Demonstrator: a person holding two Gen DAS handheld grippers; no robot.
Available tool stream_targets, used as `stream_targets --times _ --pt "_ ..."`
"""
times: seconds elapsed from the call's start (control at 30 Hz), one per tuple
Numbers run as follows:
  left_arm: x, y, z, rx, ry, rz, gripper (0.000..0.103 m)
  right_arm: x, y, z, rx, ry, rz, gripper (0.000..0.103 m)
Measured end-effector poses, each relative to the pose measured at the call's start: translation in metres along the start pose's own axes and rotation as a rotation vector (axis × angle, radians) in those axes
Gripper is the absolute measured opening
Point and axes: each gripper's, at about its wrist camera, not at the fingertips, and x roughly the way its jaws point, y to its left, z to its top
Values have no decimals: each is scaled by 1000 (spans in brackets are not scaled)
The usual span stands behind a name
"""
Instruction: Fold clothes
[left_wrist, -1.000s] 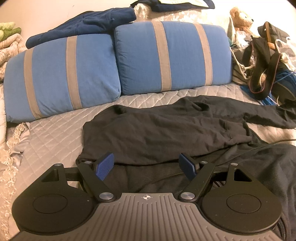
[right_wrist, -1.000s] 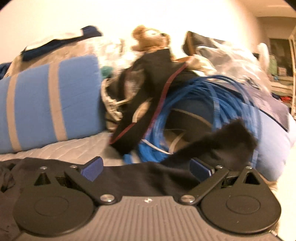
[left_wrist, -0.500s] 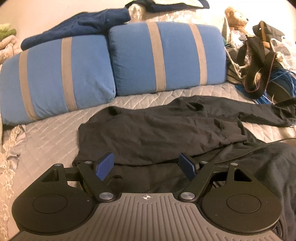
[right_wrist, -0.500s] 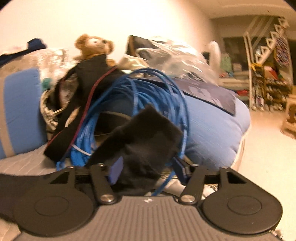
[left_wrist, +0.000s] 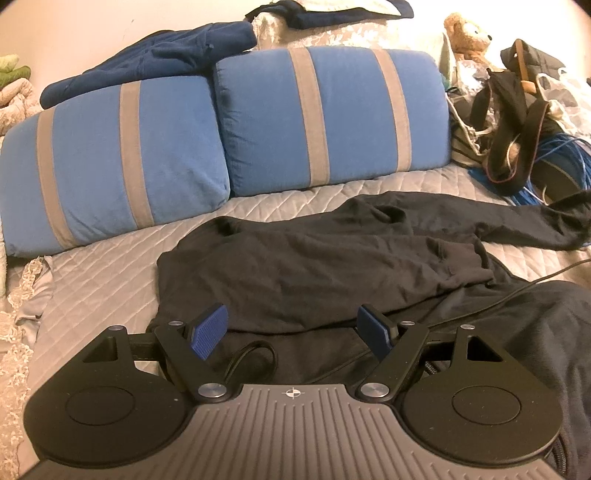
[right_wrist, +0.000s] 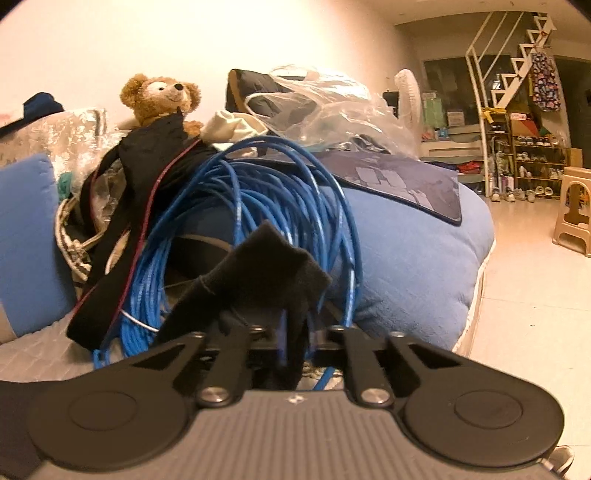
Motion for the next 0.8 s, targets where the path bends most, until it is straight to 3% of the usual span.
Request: stream_targets --times 0.23,0.53,0.8 --pt "1 0 -1 2 5 14 77 -25 21 16 -83 -7 86 6" --pt "1 -2 -2 13 5 38 77 -56 66 34 -133 35 304 6" --pt "1 -3 -2 19 1 48 77 -85 130 29 -253 92 494 5"
